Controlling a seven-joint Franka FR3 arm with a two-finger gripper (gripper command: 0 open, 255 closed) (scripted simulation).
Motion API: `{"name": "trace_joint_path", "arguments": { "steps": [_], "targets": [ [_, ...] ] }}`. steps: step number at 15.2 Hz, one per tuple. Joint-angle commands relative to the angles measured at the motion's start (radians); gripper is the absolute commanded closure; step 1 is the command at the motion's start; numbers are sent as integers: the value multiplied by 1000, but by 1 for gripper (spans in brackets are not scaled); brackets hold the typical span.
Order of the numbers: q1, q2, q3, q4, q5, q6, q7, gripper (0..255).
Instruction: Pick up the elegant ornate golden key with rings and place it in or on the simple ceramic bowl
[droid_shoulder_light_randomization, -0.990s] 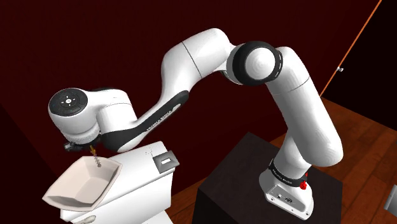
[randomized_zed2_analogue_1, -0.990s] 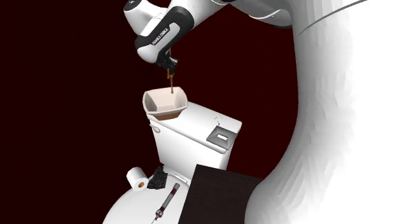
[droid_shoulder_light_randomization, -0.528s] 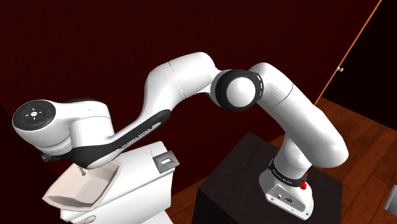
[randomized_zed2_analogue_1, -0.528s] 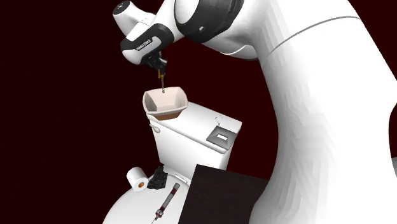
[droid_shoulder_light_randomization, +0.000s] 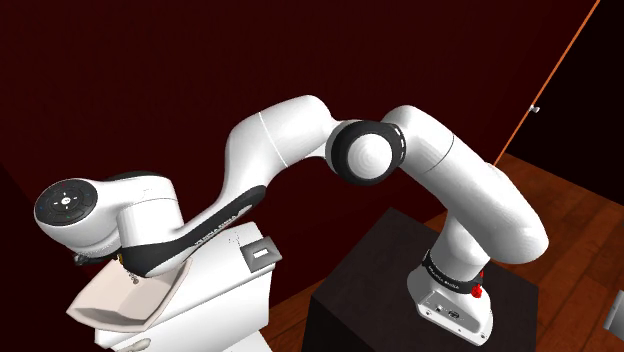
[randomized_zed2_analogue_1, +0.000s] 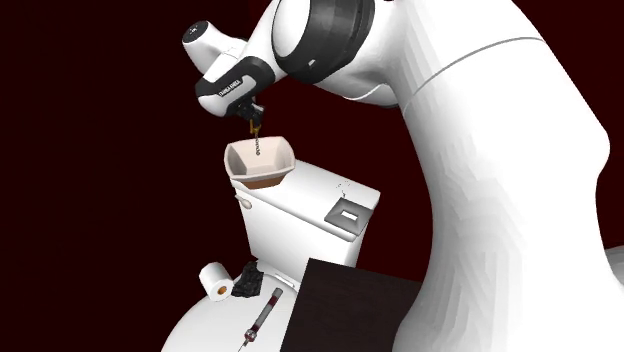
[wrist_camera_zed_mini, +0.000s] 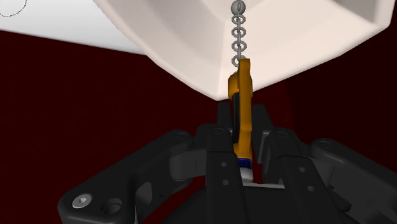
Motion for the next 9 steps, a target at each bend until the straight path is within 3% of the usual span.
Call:
{"name": "trace_joint_path", "arguments": {
  "steps": [1,6,7,9],
  "targets": [
    [1,3,-1,1,-1,2,2,255],
    [1,3,-1,1,-1,2,2,255],
    [1,3,-1,1,-1,2,2,0],
    [1,3,-1,1,-1,2,2,0]
  ]
}}
